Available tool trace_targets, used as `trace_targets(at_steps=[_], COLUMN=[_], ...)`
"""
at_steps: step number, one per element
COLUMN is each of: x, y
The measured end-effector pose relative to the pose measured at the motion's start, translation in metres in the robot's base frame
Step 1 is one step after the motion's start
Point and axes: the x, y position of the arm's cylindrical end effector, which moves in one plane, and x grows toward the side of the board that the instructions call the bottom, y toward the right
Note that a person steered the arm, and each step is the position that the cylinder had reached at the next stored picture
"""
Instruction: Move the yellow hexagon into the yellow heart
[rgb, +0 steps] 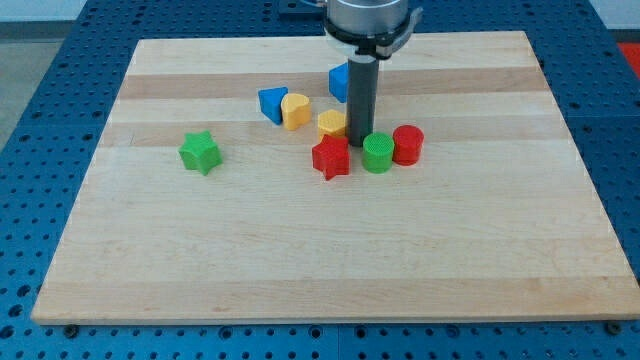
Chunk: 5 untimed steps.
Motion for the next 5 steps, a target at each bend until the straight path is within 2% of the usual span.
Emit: trace_targets(at_steps=[5], x=[0.000], y=[-0.073])
